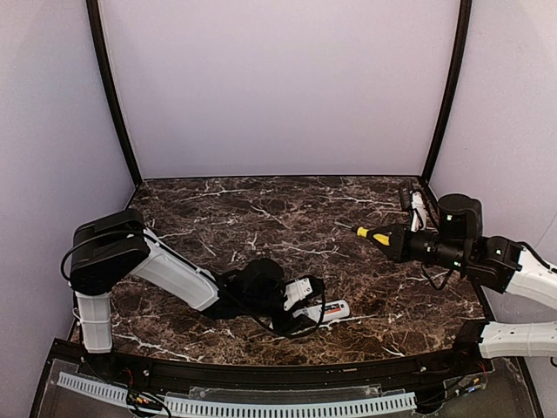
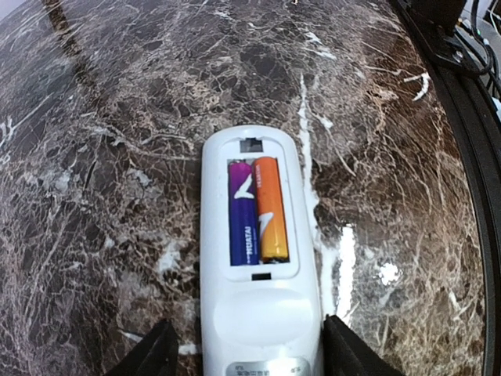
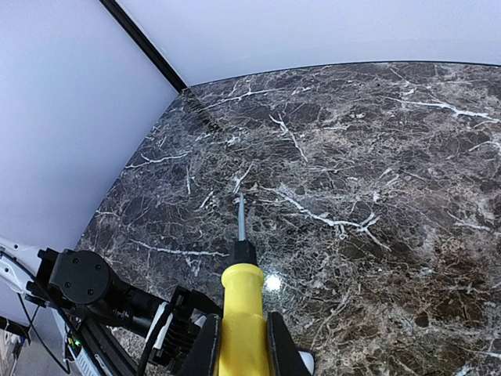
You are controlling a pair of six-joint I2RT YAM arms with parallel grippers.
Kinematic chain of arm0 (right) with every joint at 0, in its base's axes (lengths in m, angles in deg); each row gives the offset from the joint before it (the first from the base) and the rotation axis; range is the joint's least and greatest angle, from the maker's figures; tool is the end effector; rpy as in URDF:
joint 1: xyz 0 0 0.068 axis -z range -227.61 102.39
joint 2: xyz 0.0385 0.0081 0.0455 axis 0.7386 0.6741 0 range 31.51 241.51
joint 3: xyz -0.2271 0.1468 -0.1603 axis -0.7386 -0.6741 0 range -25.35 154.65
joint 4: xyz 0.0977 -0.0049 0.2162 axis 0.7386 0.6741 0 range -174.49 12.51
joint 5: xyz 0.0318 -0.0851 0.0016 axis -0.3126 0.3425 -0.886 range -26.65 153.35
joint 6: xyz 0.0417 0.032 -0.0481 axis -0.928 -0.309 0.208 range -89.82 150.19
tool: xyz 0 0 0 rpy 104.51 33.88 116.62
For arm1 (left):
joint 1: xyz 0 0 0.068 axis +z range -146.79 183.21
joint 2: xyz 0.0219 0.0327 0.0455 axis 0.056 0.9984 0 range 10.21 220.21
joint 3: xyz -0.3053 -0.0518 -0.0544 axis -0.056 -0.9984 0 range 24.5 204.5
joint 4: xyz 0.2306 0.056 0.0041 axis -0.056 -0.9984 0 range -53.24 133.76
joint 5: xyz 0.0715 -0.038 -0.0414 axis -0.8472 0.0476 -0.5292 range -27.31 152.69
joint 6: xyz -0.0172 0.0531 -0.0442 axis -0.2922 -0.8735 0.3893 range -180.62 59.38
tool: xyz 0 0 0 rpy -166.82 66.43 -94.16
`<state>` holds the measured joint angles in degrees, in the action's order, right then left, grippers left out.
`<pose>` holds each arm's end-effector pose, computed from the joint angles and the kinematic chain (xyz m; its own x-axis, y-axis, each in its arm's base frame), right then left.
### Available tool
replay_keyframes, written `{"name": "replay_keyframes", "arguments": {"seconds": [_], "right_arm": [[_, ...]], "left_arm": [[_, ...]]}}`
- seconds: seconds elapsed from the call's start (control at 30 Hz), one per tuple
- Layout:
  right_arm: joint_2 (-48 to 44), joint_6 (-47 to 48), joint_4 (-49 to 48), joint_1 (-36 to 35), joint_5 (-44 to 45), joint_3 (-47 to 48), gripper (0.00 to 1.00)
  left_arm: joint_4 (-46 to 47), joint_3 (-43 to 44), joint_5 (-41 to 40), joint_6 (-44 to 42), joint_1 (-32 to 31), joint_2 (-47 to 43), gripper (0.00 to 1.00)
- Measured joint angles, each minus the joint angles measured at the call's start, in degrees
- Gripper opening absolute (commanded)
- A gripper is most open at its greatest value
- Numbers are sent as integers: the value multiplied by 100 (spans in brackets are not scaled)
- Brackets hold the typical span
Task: Unload the batteries from the remote control
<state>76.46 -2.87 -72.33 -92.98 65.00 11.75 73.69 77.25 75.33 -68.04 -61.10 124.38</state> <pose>0.1083 0.1075 0.3144 -0.5791 0.1896 -0.7929 -0.4491 0.7376 0.5043 0.1683 -0.3795 0.1612 -0.1004 0.4998 -0.8603 0.9814 0.1919 -0.0031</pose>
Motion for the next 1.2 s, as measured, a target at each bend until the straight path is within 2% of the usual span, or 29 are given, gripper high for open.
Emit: {"name": "replay_keyframes", "arguments": {"seconds": [0.07,0.2,0.6,0.73,0.83,0.9,1.03,1.2], "right_arm": [[-20,24,70,0,20,0,0],[-92,114,203,0,101,4,0],[-570,262,706,0,374,57,0],[-708,262,839,0,446,57,0],[-754,262,887,0,466,57,0],[-769,262,927,0,468,57,0],[-776,262,1001,0,470,57,0],[-756,262,1056,0,468,63,0]], "left_arm": [[2,55,-2,-17,2,46,48],[-85,223,28,-52,-13,133,42],[-586,876,-238,90,-535,369,41],[-459,1045,-404,260,-688,592,51],[-382,1123,-479,369,-756,675,66],[-282,1141,-546,382,-772,717,72],[-184,1139,-612,382,-798,756,78],[-20,1067,-621,264,-798,776,79]]}}
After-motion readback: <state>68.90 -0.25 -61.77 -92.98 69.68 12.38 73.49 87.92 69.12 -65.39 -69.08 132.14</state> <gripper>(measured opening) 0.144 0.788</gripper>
